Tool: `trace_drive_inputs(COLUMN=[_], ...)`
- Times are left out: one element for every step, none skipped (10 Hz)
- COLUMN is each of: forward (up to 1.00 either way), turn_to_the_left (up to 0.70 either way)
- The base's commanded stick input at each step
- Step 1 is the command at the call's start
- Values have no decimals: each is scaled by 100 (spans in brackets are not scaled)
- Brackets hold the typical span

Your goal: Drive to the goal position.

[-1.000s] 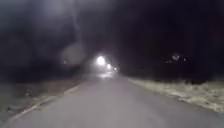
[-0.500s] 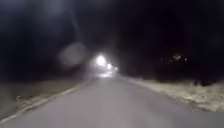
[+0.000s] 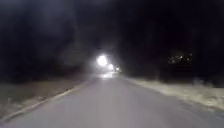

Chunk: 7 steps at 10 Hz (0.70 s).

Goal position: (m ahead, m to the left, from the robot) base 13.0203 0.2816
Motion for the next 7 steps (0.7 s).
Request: trace_drive_inputs(forward=[100,100,100,100,100,100,100], turn_to_the_left=[5,8,19,17,12,7,5])
